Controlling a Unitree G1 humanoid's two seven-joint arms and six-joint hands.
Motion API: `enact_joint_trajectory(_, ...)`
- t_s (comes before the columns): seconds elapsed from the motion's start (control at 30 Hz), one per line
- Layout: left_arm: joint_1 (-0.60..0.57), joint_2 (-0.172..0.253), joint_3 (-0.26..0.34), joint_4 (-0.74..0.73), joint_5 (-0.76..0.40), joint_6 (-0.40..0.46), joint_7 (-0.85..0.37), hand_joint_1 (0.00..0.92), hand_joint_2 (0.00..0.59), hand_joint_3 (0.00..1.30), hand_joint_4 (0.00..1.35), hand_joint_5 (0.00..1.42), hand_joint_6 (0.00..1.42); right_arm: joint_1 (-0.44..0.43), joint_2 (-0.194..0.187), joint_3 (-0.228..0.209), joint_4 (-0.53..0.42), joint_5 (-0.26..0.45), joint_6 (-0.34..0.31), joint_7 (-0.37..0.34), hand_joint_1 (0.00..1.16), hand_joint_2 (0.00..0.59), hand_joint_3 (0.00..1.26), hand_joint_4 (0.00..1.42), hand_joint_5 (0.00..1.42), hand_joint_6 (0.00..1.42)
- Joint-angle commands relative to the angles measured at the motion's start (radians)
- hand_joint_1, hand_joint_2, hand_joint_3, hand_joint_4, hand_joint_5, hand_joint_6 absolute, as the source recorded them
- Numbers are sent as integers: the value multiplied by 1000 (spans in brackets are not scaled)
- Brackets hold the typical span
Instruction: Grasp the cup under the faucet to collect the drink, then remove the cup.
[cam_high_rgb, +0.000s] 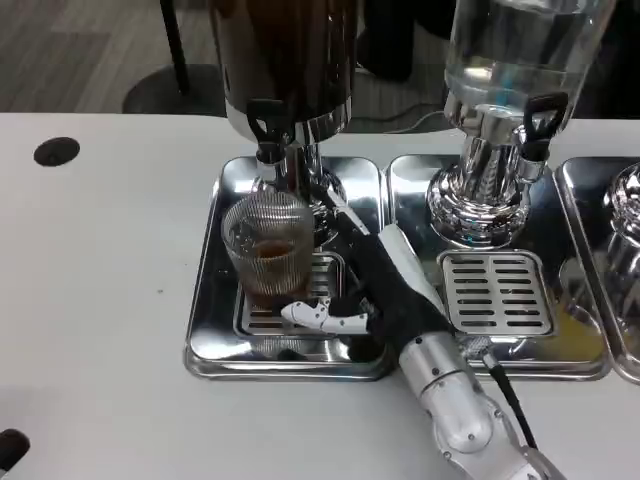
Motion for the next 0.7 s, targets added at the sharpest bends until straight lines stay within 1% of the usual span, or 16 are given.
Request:
enact_joint_trajectory(0.03, -12, 10, -10, -8, 0, 14, -16, 0, 29, 0, 0, 0, 0, -23, 8, 4, 3, -5, 12, -15, 1002, 152, 52, 37, 50, 7)
enact_joint_trajectory(0.33, -21, 7, -13, -15, 2, 22, -26, 0, 29, 0, 0, 0, 0, -34, 18, 12, 4, -9, 31, -31, 1009, 154, 52, 41, 50, 8)
enact_joint_trajectory(0.7, -18, 7, -15, -16, 5, 26, -23, 0, 29, 0, 0, 0, 0, -69, 36, 22, 39, -6, 66, -35, 1011, 154, 52, 51, 50, 8)
